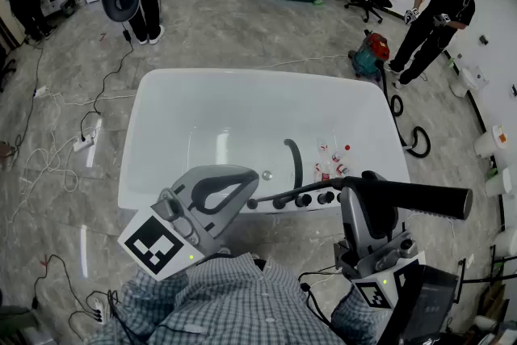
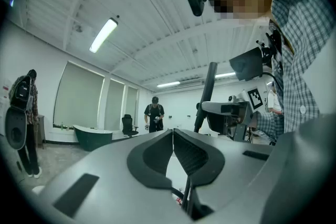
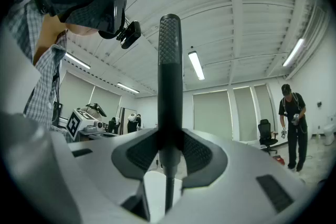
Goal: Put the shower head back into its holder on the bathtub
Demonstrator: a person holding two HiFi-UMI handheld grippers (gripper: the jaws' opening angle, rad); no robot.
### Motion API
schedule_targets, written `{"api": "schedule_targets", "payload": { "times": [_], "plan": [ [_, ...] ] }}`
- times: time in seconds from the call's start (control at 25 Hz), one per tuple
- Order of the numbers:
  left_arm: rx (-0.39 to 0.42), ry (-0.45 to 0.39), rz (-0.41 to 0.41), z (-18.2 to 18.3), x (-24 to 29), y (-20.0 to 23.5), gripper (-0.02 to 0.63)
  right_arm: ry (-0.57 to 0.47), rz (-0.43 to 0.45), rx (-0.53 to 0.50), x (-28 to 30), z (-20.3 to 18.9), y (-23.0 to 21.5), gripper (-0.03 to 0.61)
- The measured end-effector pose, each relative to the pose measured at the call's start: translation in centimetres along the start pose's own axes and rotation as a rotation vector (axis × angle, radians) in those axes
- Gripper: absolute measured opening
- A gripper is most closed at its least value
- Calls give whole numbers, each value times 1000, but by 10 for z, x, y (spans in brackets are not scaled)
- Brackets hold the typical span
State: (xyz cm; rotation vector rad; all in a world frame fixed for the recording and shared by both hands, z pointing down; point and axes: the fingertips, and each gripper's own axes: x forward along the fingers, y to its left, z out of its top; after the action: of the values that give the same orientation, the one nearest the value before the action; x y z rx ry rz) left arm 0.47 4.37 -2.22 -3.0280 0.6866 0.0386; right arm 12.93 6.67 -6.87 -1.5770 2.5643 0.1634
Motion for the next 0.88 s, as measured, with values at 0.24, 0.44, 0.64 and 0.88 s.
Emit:
{"api": "schedule_targets", "payload": {
  "times": [0.24,0.44,0.64,0.88],
  "plan": [
    [-6,-10,16,-1,-3,5,14,-14,15,4,6,0,1,135],
    [-4,-3,27,-3,-7,5,15,-3,28,3,6,-4,4,135],
    [-7,3,35,-6,-6,5,15,5,29,35,6,-9,1,135],
    [-19,8,45,-9,-7,9,15,15,15,46,6,-11,-4,135]
  ]
}}
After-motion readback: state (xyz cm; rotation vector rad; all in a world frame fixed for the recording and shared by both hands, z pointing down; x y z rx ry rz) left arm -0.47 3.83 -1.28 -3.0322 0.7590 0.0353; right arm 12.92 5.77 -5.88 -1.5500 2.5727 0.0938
